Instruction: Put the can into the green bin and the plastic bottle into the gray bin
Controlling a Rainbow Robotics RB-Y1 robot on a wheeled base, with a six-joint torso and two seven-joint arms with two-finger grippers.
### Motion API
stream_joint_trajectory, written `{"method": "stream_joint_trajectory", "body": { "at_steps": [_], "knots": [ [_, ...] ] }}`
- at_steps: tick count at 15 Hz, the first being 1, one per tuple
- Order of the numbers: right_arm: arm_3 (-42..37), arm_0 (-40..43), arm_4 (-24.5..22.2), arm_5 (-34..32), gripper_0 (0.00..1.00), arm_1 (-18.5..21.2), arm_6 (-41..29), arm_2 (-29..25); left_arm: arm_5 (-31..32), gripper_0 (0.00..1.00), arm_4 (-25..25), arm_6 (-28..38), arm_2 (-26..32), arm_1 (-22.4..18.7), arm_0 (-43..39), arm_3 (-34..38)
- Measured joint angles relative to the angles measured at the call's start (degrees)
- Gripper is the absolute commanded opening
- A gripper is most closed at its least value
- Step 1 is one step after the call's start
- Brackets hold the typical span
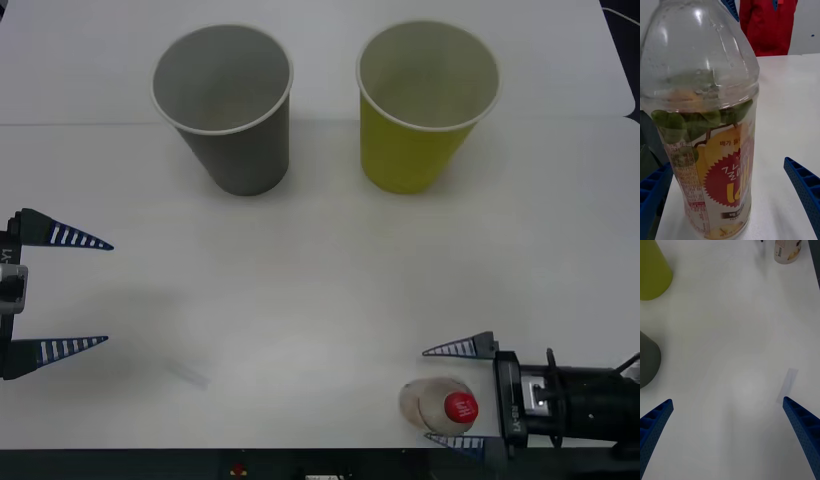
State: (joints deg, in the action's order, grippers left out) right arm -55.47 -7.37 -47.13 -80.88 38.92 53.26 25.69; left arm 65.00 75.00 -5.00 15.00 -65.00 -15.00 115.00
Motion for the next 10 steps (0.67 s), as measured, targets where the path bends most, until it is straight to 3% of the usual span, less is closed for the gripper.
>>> {"method": "stream_joint_trajectory", "body": {
  "at_steps": [3, 4, 5, 6, 7, 10],
  "knots": [
    [0.0, 0.0, -0.1, 0.1, 1.00, -0.8, 0.0, 0.3, 0.0, 1.00, 0.0, 0.0, 0.0, 0.0, 0.0, 0.0],
    [0.0, -0.1, -0.1, 0.2, 0.92, -0.9, 0.1, 0.4, 0.0, 1.00, 0.0, 0.0, 0.0, 0.0, 0.0, 0.0],
    [0.0, -0.2, -0.1, 0.3, 0.39, -0.9, 0.2, 0.6, 0.0, 1.00, 0.0, 0.0, 0.0, 0.0, 0.0, 0.0],
    [0.0, -0.4, -0.1, 0.3, 0.09, -0.9, 0.3, 0.7, 0.0, 1.00, 0.0, 0.0, 0.0, 0.0, 0.0, 0.0],
    [0.0, -0.5, -0.1, 0.3, 0.02, -0.9, 0.4, 0.9, 0.0, 1.00, 0.0, 0.0, 0.0, 0.0, 0.0, 0.0],
    [-0.1, -0.9, -0.1, 0.3, 0.00, -1.0, 0.8, 1.1, 0.0, 1.00, 0.0, 0.0, 0.0, 0.0, 0.0, 0.0]
  ]
}}
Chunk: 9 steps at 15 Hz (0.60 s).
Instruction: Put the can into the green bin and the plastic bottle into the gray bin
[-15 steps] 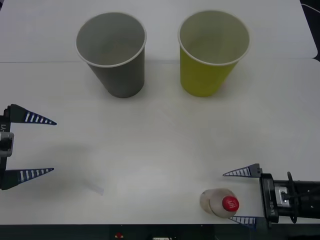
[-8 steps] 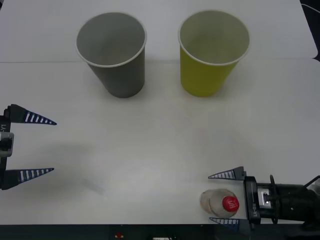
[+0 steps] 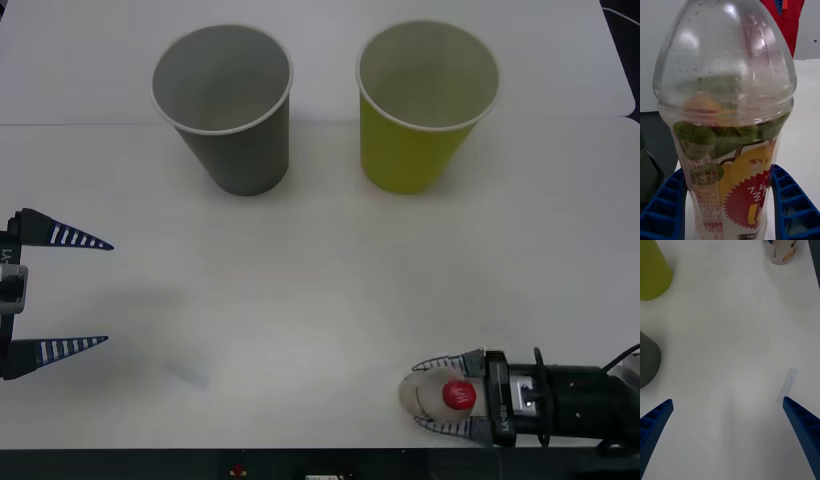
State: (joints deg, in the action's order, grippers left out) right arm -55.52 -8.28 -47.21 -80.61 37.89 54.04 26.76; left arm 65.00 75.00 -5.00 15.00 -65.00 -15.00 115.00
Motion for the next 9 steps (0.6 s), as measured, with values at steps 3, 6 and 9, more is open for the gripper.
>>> {"method": "stream_joint_trajectory", "body": {
  "at_steps": [3, 6, 9],
  "knots": [
    [0.0, -0.3, 0.0, 0.0, 0.00, 0.0, 0.0, 0.1, 0.0, 1.00, 0.0, 0.0, 0.0, 0.0, 0.0, 0.0],
    [0.0, -0.6, 0.8, 0.0, 0.00, 0.0, -0.5, 0.1, 0.0, 1.00, 0.0, 0.0, 0.0, 0.0, 0.0, 0.0],
    [-2.2, -0.6, 2.0, 0.4, 0.00, 0.7, -4.0, 0.1, 0.0, 1.00, 0.0, 0.0, 0.0, 0.0, 0.0, 0.0]
  ]
}}
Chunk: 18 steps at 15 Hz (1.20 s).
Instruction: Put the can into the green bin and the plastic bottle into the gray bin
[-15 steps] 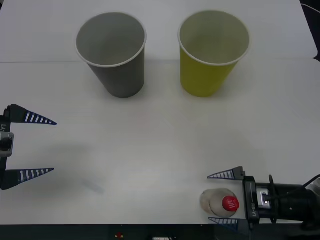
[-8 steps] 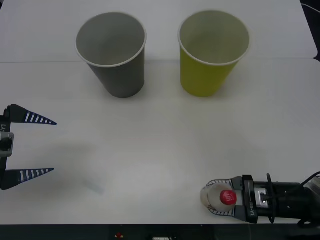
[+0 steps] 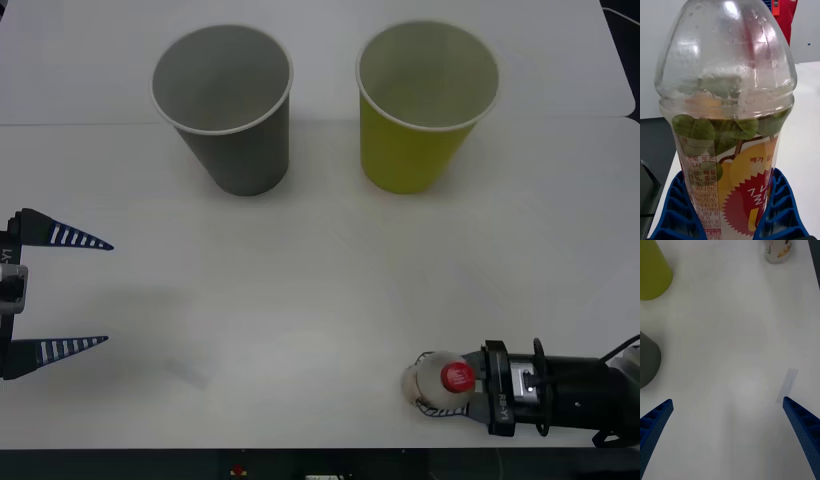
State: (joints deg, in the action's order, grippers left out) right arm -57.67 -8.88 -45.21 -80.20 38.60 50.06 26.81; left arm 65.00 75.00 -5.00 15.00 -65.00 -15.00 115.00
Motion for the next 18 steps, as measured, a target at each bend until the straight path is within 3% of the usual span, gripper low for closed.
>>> {"method": "stream_joint_trajectory", "body": {
  "at_steps": [5, 10, 15, 18],
  "knots": [
    [-15.2, 1.4, 0.0, 3.8, 0.00, 5.8, -13.7, -1.0, 0.0, 1.00, 0.0, 0.0, 0.0, 0.0, 0.0, 0.0],
    [-25.0, 1.5, -0.6, 5.7, 0.00, 10.9, -25.3, -4.9, 0.0, 1.00, 0.0, 0.0, 0.0, 0.0, 0.0, 0.0],
    [-35.5, 2.6, -11.2, 6.3, 0.00, 10.9, -42.4, -18.5, 0.0, 1.00, 0.0, 0.0, 0.0, 0.0, 0.0, 0.0],
    [-39.1, 2.8, -13.7, 7.2, 0.00, 10.3, -52.2, -23.9, 0.0, 1.00, 0.0, 0.0, 0.0, 0.0, 0.0, 0.0]
  ]
}}
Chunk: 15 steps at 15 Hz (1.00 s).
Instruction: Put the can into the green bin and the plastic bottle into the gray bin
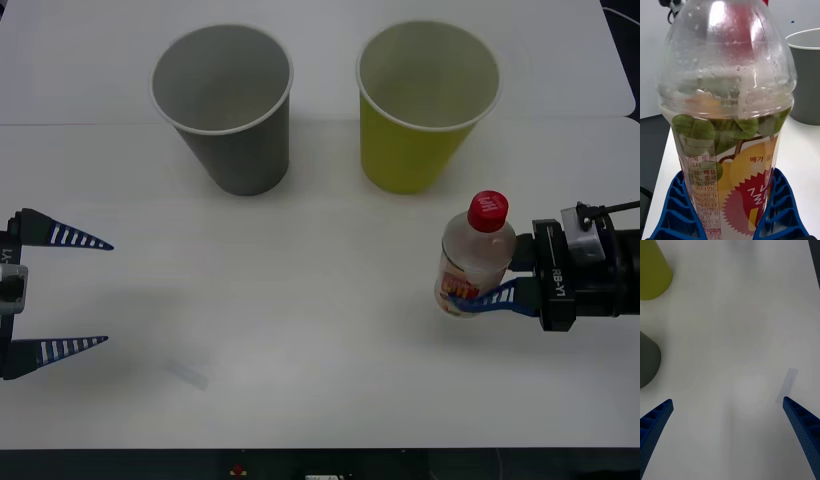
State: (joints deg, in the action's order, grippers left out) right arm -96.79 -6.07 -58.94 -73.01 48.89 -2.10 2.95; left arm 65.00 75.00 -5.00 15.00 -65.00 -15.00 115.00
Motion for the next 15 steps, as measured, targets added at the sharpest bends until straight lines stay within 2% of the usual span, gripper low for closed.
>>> {"method": "stream_joint_trajectory", "body": {
  "at_steps": [3, 8, 10, 12, 15],
  "knots": [
    [-3.9, 0.0, -0.5, 4.1, 0.00, -0.1, -8.9, -2.6, 0.0, 1.00, 0.0, 0.0, 0.0, 0.0, 0.0, 0.0],
    [-12.6, -2.3, -9.9, 5.5, 0.00, -2.5, -30.1, -10.1, 0.0, 1.00, 0.0, 0.0, 0.0, 0.0, 0.0, 0.0],
    [-14.1, -5.0, -12.5, 5.5, 0.00, -2.7, -36.6, -10.7, 0.0, 1.00, 0.0, 0.0, 0.0, 0.0, 0.0, 0.0],
    [-16.6, -8.7, -17.2, 5.2, 0.00, -2.9, -44.8, -10.7, 0.0, 1.00, 0.0, 0.0, 0.0, 0.0, 0.0, 0.0],
    [-18.9, -16.5, -23.8, 0.8, 0.00, -5.0, -56.3, -9.6, 0.0, 1.00, 0.0, 0.0, 0.0, 0.0, 0.0, 0.0]
  ]
}}
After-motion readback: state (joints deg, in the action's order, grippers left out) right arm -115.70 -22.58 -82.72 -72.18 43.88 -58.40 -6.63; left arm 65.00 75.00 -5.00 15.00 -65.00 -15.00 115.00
